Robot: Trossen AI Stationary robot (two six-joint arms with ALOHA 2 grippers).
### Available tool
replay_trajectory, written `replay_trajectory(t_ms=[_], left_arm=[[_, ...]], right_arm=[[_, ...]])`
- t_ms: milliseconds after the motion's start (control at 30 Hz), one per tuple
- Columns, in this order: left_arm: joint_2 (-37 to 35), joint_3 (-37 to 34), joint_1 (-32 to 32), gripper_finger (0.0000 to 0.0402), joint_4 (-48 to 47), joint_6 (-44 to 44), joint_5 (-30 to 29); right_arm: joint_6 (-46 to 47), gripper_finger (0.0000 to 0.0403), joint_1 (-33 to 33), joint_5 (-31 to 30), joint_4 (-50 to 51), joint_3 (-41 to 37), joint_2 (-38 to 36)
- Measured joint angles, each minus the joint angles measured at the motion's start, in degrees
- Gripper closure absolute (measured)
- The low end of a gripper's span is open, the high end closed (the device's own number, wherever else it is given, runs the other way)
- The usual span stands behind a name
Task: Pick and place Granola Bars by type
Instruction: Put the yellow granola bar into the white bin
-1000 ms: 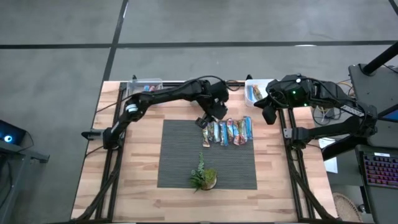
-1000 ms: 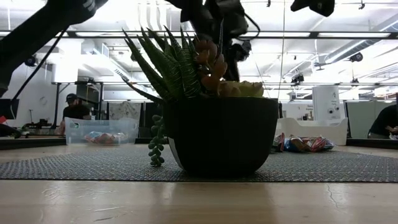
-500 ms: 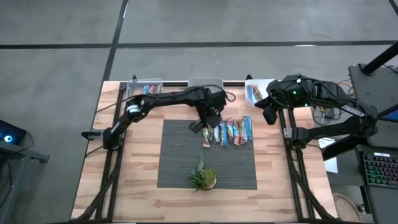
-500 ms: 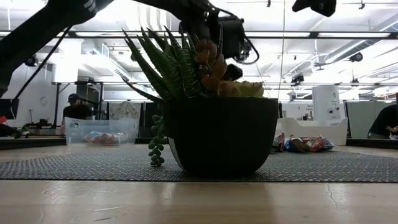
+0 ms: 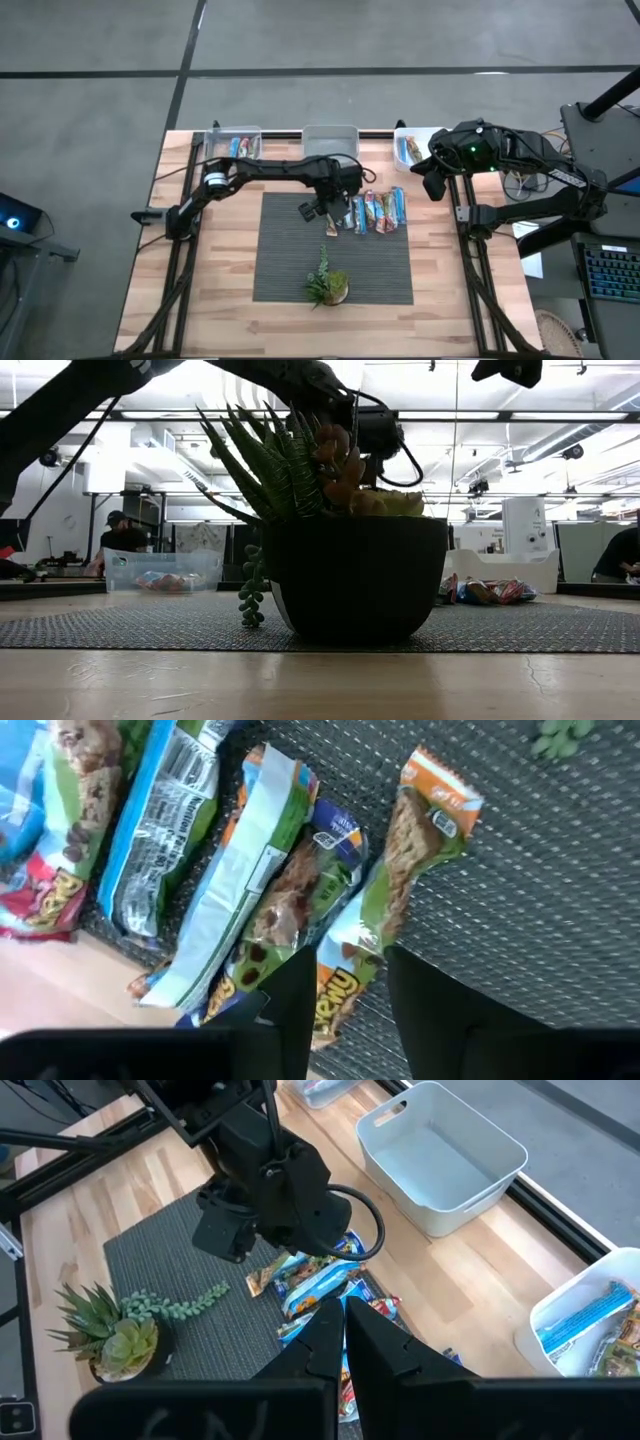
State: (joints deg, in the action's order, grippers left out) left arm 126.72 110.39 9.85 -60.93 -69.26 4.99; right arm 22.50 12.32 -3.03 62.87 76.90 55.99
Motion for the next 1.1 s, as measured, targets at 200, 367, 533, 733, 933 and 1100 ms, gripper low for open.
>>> replay_trajectory(t_ms=[200,367,533,733,933,1100], left_arm=[[0.00,-1.11,0.00,0.0294,0.61,-2.66,-0.66],[0.02,-1.16,0.00,0.0294,1.99,-5.99,-0.87],[0.02,-1.65,0.00,0.0294,2.86,-7.89,-0.90],[0.09,-4.13,0.00,0.0294,3.66,-9.63,-0.90],[0.13,-5.82,-0.20,0.0294,4.19,-9.68,-1.16],[0.12,-5.84,-0.24,0.0294,6.12,-9.66,-1.16]], right_arm=[[0.29,0.0394,0.00,0.02,0.03,0.00,0.00],[0.44,0.0394,0.00,0.02,0.47,0.00,0.02],[0.92,0.0394,-0.02,0.04,1.65,0.00,0.02],[1.31,0.0394,-0.02,0.07,1.77,0.00,0.02],[1.25,0.0394,-0.02,0.07,1.77,0.00,0.04],[1.20,0.0394,-0.02,0.07,1.78,-0.11,0.04]])
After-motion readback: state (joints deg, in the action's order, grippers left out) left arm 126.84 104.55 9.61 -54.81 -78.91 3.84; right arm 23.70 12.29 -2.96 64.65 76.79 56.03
